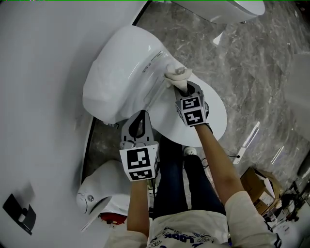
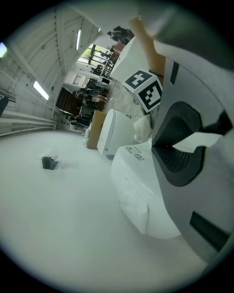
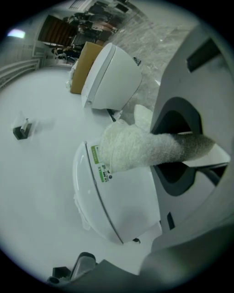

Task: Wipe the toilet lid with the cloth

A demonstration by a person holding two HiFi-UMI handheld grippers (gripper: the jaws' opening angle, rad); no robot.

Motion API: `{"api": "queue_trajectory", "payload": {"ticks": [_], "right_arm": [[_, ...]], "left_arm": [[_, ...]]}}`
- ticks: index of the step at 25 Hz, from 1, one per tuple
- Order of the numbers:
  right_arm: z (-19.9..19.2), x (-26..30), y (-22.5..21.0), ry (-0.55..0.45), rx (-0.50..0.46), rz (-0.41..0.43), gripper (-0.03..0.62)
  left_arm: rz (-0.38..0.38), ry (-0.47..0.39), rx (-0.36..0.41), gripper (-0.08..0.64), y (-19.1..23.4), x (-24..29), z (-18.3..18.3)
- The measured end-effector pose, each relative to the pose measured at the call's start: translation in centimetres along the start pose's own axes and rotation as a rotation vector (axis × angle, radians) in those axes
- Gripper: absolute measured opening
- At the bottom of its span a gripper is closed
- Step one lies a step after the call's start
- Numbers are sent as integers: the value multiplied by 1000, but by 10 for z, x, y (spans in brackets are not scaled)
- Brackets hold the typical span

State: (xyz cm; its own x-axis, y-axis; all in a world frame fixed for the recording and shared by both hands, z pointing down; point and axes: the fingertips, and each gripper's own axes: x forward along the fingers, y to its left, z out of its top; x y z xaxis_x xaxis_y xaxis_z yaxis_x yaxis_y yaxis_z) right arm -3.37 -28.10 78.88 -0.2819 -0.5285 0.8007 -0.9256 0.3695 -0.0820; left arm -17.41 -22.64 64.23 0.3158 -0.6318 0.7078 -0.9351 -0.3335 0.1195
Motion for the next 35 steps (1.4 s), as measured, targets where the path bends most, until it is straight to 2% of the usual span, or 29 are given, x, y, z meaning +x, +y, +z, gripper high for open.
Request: {"api": "queue_trajectory", "payload": {"ticks": [6,10,16,23,35], "right_arm": [[-27,29,-3,132,-94,4,112],[-45,40,-9,208,-120,5,114],[-48,42,-11,214,-110,33,114],[-61,31,-23,218,-94,23,115],[-112,-5,-67,237,-7,-44,115]], "left_arm": [[-3,9,-9,3,-1,5,-7],[-14,17,-4,3,-5,5,-13],[-11,32,-8,3,-8,5,-21],[-19,28,4,3,-19,5,-20],[-42,43,27,3,-43,4,-31]]}}
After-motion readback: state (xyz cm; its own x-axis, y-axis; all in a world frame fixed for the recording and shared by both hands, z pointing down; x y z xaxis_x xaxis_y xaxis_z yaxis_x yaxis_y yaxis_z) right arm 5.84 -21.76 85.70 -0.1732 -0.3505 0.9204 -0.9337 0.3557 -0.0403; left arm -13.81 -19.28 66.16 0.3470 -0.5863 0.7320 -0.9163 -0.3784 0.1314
